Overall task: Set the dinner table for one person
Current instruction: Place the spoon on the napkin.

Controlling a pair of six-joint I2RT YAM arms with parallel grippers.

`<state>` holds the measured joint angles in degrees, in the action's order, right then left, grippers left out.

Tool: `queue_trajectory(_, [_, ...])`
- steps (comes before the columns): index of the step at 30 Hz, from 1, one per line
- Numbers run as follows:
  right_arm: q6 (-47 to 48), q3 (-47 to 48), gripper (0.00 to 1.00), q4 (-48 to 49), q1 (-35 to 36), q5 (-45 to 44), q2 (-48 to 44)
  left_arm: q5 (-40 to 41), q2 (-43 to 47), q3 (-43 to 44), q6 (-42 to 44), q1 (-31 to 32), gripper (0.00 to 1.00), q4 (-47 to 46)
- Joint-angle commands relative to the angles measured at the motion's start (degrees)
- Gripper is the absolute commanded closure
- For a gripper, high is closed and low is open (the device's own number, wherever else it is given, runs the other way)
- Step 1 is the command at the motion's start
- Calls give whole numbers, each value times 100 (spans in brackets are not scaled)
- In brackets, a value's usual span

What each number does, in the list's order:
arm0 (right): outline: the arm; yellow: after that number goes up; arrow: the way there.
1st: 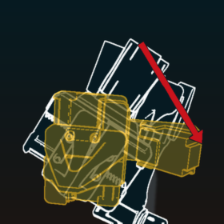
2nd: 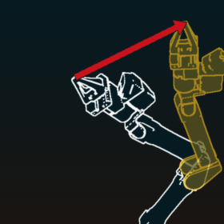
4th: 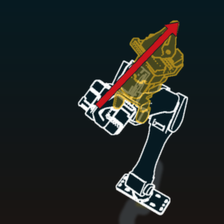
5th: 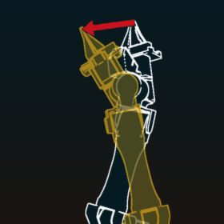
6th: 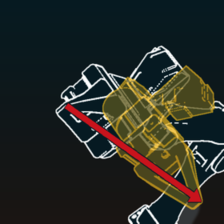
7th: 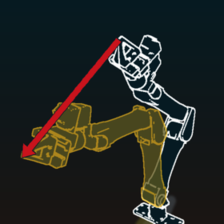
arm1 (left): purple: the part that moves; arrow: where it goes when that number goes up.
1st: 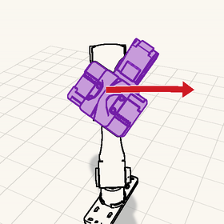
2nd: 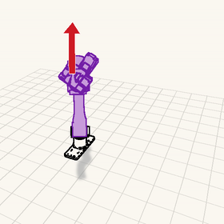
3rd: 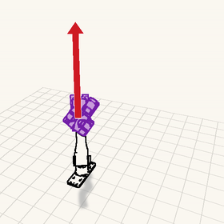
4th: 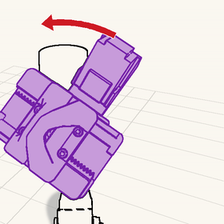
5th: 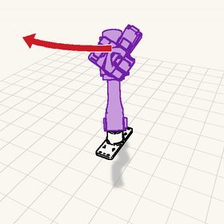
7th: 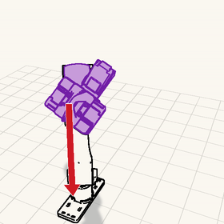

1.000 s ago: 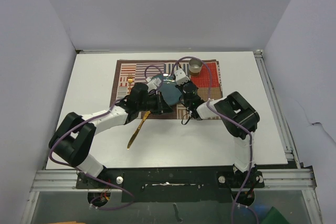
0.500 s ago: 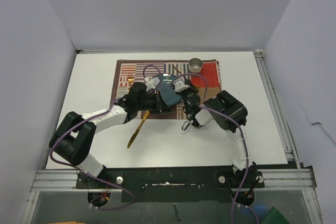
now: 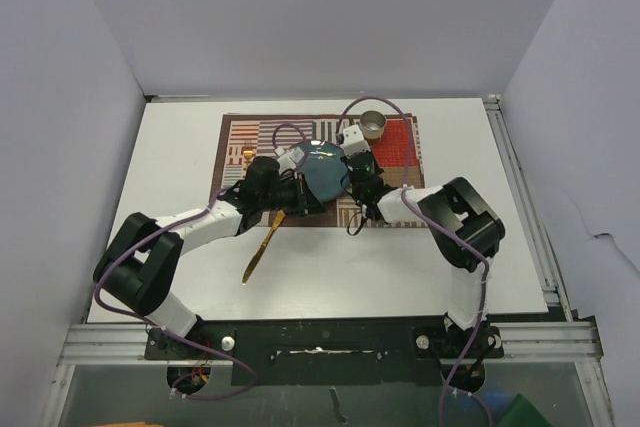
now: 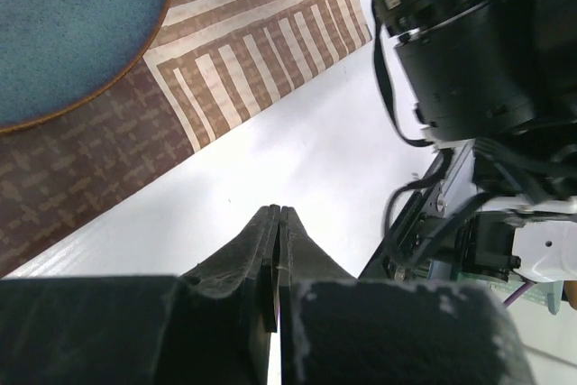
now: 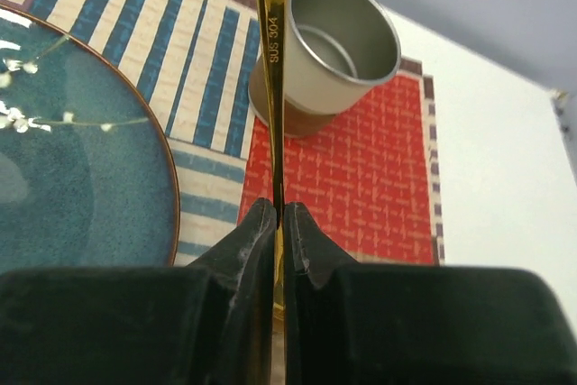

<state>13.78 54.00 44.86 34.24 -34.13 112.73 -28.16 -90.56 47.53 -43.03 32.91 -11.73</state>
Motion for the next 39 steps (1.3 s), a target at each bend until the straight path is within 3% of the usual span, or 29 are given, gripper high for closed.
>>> queue_trajectory(1, [-1852, 475, 100, -2889, 44, -294, -636, -86, 228, 129, 15, -22, 100, -181])
queue_trajectory(7, [-2767, 726, 100, -4622, 16, 37, -859, -25, 401, 17, -58, -10, 100, -232])
queue_trajectory(10, [-3072, 623, 100, -5025, 41, 17, -919, 21, 526, -45, -73, 4, 100, -234])
queue_trajectory(14, [-2977, 212, 100, -4449, 74, -135, -1190, 98, 622, -92, -74, 7, 100, -210])
queue_trajectory(23, [-1026, 627, 100, -2925, -26, -375, -874, 57, 467, -57, -70, 41, 100, -242])
queue_trajectory(27, [547, 440, 100, -1157, -25, -434, -636, 48, 424, -47, -60, 47, 100, -226])
queue_trajectory(33, [3681, -708, 100, 3839, -64, 83, 486, 19, 356, 33, -14, 39, 100, -159])
queue_trajectory(35, [3966, -741, 100, 5331, -83, 130, 1122, 3, 323, 51, -2, 28, 100, -146])
queue_trajectory(39, [3506, -587, 100, 5509, -118, 803, 1678, -42, 227, 146, 40, 12, 100, -70])
